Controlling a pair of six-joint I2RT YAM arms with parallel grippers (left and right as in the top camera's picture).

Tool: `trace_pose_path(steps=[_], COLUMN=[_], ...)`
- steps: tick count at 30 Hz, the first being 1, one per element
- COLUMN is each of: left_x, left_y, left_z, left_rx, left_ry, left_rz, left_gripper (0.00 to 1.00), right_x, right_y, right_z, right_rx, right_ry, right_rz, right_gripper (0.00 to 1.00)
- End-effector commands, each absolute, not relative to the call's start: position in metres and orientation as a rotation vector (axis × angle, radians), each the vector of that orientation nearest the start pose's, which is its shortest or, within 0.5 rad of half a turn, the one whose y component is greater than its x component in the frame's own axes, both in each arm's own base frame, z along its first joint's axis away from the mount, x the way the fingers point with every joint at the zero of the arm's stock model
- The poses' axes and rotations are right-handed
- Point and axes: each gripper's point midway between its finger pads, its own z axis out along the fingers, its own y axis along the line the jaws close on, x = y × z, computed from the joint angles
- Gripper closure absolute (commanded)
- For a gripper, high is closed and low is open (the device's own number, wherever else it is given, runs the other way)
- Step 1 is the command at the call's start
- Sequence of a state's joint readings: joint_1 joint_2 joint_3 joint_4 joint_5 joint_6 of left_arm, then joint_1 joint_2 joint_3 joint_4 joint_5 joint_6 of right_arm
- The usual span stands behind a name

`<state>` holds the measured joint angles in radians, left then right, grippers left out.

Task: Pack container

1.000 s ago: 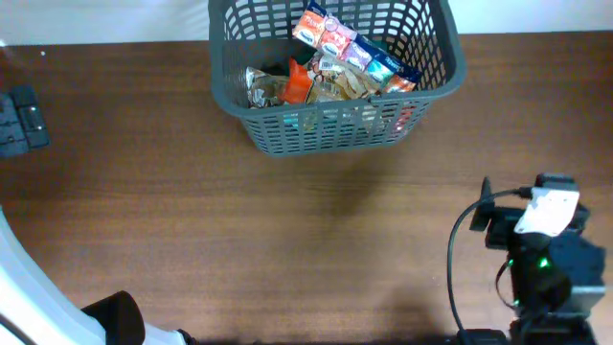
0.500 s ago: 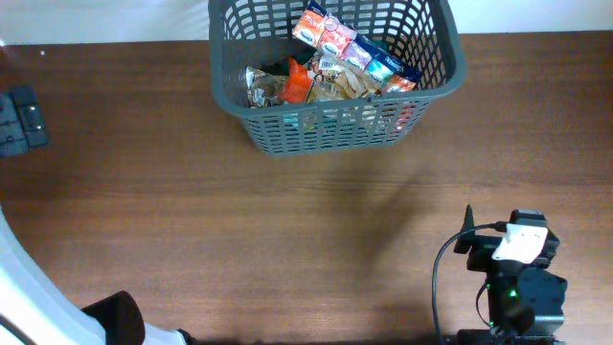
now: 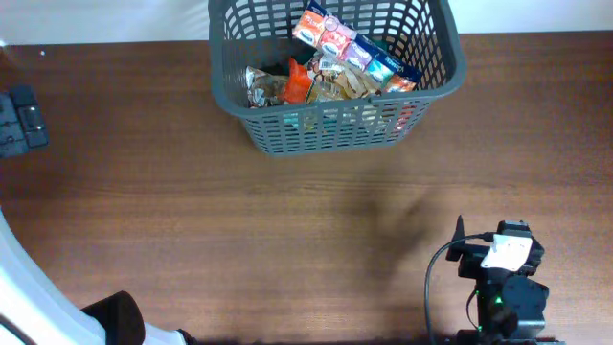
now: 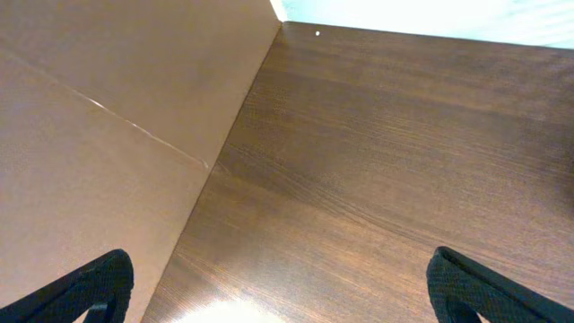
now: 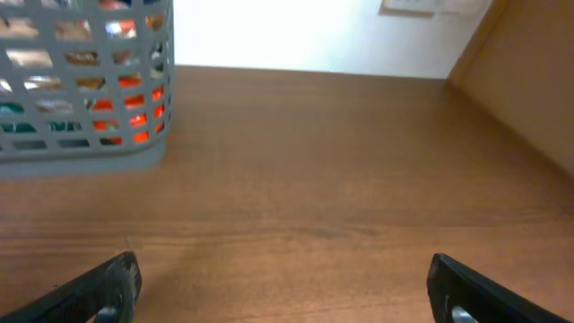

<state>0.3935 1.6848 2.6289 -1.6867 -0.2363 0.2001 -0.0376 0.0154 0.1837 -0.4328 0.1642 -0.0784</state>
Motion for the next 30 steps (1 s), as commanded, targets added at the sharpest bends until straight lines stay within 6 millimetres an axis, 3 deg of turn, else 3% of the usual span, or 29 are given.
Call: trace_pose_path(steps=[1,4,30], left_x=[0.279,0.279,0.279], left_y=[0.160,0.160,0.160], left_z=[0.450,0.450,0.450], left_rx=[-0.363,-0.363,-0.363], left_ry=[2.315,2.315,2.315], left_rz=[0.565,0.565,0.565], left_gripper=[0.01,0.01,0.01], right_x=[0.222,0.223,0.224], right_y=[-0.037,-0.037,-0.037], right_z=[0.143,0.130,0.131], right_rx=[0.089,0.087,0.087], right_ry=[1.850,1.877,1.870], right_rz=[-0.230,-0.231,-0.231], right_gripper=[0.01,0.01,0.01])
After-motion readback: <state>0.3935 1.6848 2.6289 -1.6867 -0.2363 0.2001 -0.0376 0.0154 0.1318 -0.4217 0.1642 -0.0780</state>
